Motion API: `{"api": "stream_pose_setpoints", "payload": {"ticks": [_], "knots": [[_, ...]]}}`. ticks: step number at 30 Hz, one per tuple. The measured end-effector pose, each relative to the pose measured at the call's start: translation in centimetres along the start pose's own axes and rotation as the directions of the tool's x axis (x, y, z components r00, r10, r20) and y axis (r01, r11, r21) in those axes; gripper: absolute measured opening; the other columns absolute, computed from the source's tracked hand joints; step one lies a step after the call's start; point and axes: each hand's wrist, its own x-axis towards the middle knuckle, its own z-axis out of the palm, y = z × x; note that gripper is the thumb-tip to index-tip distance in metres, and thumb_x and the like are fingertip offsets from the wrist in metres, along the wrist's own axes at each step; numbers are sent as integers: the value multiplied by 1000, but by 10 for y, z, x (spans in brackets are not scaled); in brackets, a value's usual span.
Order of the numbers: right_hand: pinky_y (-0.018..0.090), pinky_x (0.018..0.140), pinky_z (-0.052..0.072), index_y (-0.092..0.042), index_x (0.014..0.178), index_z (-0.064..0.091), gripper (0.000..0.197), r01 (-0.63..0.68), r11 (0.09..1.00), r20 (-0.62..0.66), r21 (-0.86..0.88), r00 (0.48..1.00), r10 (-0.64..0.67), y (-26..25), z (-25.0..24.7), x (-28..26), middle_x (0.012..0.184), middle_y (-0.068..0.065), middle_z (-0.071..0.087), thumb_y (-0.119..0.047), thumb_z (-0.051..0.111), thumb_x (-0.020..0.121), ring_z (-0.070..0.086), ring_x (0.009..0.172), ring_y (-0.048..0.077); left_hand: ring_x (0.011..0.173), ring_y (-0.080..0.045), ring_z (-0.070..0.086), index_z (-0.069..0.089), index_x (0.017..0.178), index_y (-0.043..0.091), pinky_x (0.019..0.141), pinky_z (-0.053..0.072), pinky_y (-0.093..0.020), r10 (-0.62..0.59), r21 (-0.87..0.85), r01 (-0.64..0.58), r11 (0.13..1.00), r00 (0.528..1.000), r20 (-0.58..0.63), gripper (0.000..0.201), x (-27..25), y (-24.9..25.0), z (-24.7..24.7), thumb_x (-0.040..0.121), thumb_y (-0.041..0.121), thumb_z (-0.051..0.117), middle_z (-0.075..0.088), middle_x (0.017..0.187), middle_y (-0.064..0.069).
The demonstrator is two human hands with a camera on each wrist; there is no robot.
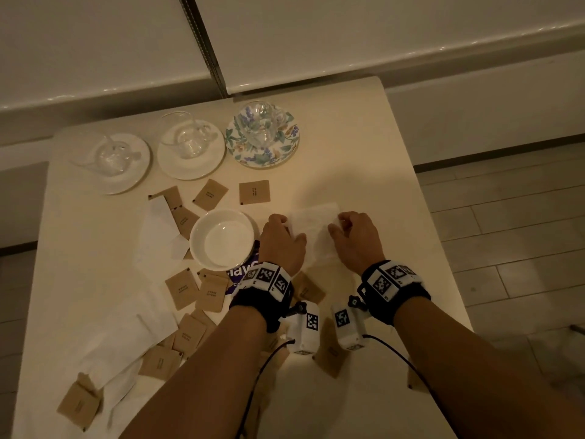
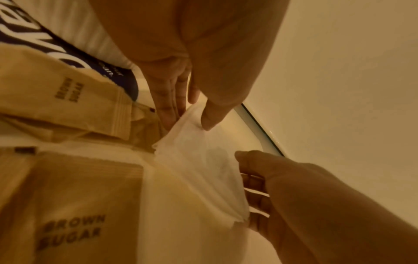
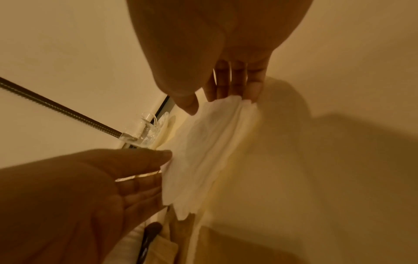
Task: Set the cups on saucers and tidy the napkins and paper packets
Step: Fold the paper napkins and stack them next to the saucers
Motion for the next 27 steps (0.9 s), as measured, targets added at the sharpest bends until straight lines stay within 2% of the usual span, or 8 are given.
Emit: {"api": "stream_pose_setpoints", "payload": {"ticks": [5, 9, 12, 15, 17, 22, 25, 27], "knots": [[28, 89, 44, -9, 123, 58, 35, -25, 1000, -17, 9, 1000, 26, 2, -6, 1, 116, 9, 54, -27, 62, 93, 57, 101, 24, 110, -25, 60, 42, 134, 8, 97, 50, -39, -29, -57, 30, 998, 1000, 4, 53, -4, -4, -6, 89, 18, 67, 61, 120, -9], [36, 94, 48, -9, 127, 54, 42, 1, 1000, 2, -18, 1000, -1, -2, -7, 0, 120, 9, 53, -27, 64, 91, 57, 105, 25, 106, -23, 61, 41, 134, 11, 93, 53, -39, -12, -116, 13, 993, 1000, 10, 55, -8, -5, -4, 87, 17, 69, 58, 122, -8], [36, 94, 46, -15, 131, 49, 53, 138, 990, -56, -35, 989, -140, -2, -14, -3, 126, 7, 46, -30, 70, 85, 51, 110, 22, 107, -23, 58, 43, 130, 19, 91, 53, -37, 55, -20, -54, 998, 998, 11, 60, -13, -13, -7, 79, 19, 76, 50, 124, -5], [36, 101, 37, -23, 134, 50, 60, 397, 893, 180, -213, 914, -363, -4, -15, -5, 135, 2, 41, -39, 72, 81, 39, 122, 20, 105, -23, 58, 48, 127, 24, 93, 52, -39, 78, 71, -85, 994, 992, 103, 62, -16, -18, -3, 74, 22, 81, 48, 121, -5], [40, 103, 37, -24, 132, 52, 56, 478, 812, 334, -333, 866, -373, -7, -13, -3, 140, 1, 40, -39, 70, 81, 36, 128, 24, 106, -25, 58, 50, 126, 22, 94, 51, -39, 88, 93, -100, 991, 988, 126, 60, -12, -16, 2, 75, 19, 81, 48, 121, -5], [43, 102, 40, -21, 132, 51, 56, 428, 815, 342, -391, 889, -303, -15, -18, 4, 140, 4, 40, -33, 71, 81, 37, 127, 28, 107, -26, 58, 52, 127, 20, 95, 49, -39, 131, 81, -141, 987, 984, 118, 60, -1, -5, 5, 75, 18, 81, 51, 121, -7], [43, 106, 31, -22, 134, 49, 57, 421, 799, 301, -430, 901, -313, -20, -18, 0, 141, 3, 40, -35, 69, 82, 37, 130, 27, 104, -22, 59, 53, 128, 20, 93, 51, -37, 169, 14, -171, 985, 981, 100, 58, -10, -1, -3, 77, 21, 80, 50, 123, -7], [42, 107, 27, -22, 133, 49, 55, 412, 809, 222, -419, 910, -349, -28, -16, -9, 139, 3, 42, -35, 67, 83, 37, 130, 26, 98, -15, 61, 56, 125, 21, 86, 54, -29, 219, -77, -215, 974, 975, 45, 49, -23, -1, -15, 81, 20, 76, 53, 121, -3]]}}
